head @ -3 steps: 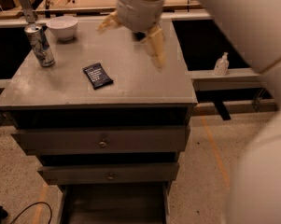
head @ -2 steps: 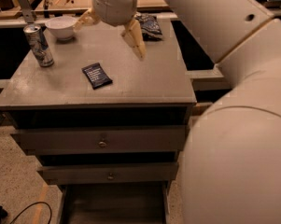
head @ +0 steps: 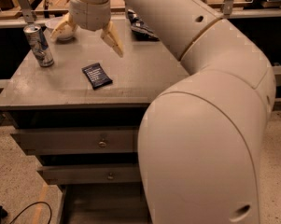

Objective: Place rxbar blueberry into bottom drawer

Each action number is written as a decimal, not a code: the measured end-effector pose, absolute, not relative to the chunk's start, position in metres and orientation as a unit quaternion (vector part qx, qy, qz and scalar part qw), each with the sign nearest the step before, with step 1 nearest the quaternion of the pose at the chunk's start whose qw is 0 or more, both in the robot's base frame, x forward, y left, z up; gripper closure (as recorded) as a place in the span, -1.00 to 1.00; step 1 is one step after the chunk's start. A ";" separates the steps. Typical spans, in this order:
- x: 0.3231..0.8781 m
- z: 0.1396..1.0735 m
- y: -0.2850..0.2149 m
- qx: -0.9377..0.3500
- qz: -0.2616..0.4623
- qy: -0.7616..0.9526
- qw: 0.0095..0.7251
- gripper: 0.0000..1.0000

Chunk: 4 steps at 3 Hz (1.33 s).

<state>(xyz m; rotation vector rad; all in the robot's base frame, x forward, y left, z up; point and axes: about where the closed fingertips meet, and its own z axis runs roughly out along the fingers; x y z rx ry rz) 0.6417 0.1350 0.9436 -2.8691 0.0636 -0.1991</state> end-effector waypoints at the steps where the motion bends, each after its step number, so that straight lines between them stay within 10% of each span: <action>1: 0.643 0.932 0.145 -0.988 -0.057 -0.018 0.142 -1.00; 4: 0.664 0.870 0.173 -0.971 -0.011 -0.203 0.127 -1.00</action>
Offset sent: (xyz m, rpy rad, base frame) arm -0.0264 -0.0147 -0.0599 -0.1106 0.2886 0.6599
